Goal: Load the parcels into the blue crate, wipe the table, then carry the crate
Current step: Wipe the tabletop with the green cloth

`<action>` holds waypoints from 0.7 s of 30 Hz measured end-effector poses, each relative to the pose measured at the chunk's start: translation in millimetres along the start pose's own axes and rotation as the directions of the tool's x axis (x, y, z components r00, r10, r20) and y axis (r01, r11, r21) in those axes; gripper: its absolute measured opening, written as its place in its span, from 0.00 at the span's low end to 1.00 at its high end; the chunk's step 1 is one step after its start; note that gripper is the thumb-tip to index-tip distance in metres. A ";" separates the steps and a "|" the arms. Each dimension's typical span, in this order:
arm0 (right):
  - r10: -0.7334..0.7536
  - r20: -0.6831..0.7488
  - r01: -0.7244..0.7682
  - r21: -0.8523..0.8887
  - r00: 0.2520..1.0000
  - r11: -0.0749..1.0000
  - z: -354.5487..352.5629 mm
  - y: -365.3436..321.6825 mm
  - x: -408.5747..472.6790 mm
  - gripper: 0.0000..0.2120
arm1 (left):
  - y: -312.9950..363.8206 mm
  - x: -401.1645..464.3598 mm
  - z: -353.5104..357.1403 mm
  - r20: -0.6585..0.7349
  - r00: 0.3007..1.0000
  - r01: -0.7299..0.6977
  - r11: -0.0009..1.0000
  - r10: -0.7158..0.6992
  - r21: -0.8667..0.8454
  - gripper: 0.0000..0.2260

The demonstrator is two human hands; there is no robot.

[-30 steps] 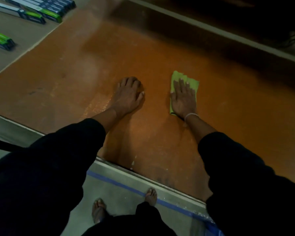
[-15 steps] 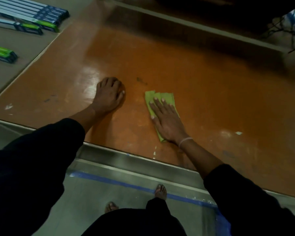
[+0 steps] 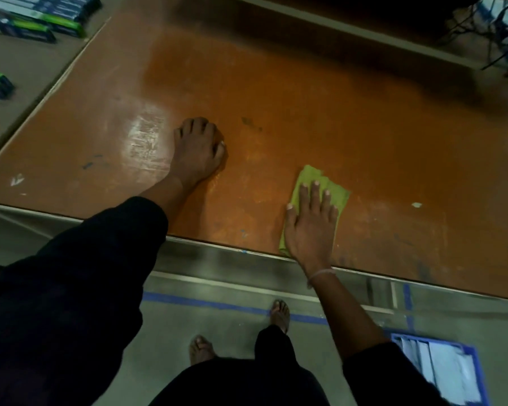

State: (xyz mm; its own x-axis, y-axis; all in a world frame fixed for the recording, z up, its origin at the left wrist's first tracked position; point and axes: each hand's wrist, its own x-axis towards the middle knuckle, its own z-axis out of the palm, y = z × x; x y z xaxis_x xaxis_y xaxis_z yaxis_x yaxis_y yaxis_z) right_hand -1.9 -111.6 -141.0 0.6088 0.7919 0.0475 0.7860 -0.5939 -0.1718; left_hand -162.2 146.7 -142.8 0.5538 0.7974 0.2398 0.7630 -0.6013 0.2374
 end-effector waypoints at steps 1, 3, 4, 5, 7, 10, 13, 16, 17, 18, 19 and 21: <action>-0.022 0.006 0.022 -0.002 1.000 1.000 0.0 -8.2 -7.1 0.29 | 0.0 0.8 0.2 0.001 1.000 0.002 1.000 -0.002 0.000 0.23; -0.247 0.053 0.247 0.013 0.968 0.969 0.2 -15.7 -20.6 0.28 | 0.3 2.2 -1.2 0.009 1.000 0.010 1.000 -0.010 -0.001 0.23; -0.372 0.086 0.371 0.030 0.924 0.928 -1.7 -13.9 -22.4 0.27 | -0.1 2.3 -1.2 0.009 1.000 0.012 1.000 -0.012 -0.001 0.23; -0.452 0.106 0.450 0.041 0.886 0.892 -3.0 -10.4 -19.5 0.27 | -0.5 2.0 -1.0 0.005 1.000 0.011 1.000 -0.011 0.003 0.23; -0.449 0.096 0.447 0.043 0.888 0.894 -0.7 -3.5 -5.2 0.27 | -0.5 1.6 -0.8 -0.007 1.000 0.005 1.000 -0.005 0.005 0.23; -0.197 0.052 0.197 0.007 0.979 0.980 6.6 -11.8 11.4 0.28 | -0.6 1.5 -1.8 -0.002 1.000 0.012 1.000 -0.012 -0.002 0.23; -0.257 0.068 0.258 -0.008 0.964 0.966 10.1 -28.4 16.0 0.28 | -3.0 0.9 -2.5 0.003 1.000 0.024 1.000 -0.024 -0.015 0.22; -0.496 0.132 0.497 0.022 0.858 0.867 5.2 -15.7 36.1 0.27 | -6.5 2.9 -0.7 0.008 1.000 0.005 0.998 -0.004 -0.057 0.20; -0.469 0.118 0.471 0.019 0.875 0.882 5.8 -10.6 52.2 0.27 | -9.0 5.4 -1.8 0.021 1.000 -0.010 0.997 0.012 -0.079 0.19; -0.383 0.103 0.384 0.017 0.918 0.923 6.3 -9.3 70.1 0.27 | -13.7 8.4 -3.6 0.033 0.999 -0.028 0.996 0.031 -0.090 0.19; -0.269 0.099 0.269 0.017 0.958 0.963 7.3 -12.9 86.2 0.28 | -20.4 11.3 -6.0 0.039 0.998 -0.046 0.995 0.049 -0.084 0.18; -0.179 0.111 0.179 0.008 0.978 0.984 12.3 -32.5 107.2 0.29 | -34.4 18.1 -9.3 0.036 0.997 -0.073 0.996 0.075 -0.058 0.18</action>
State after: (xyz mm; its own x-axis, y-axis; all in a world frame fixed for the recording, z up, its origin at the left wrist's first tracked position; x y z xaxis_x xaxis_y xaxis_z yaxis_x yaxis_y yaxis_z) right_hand 36.5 -5.7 -142.4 0.4424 0.8962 -0.0320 0.8815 -0.4411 -0.1685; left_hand -181.5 181.4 -137.9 0.6210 0.7516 0.2224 0.7001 -0.6595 0.2737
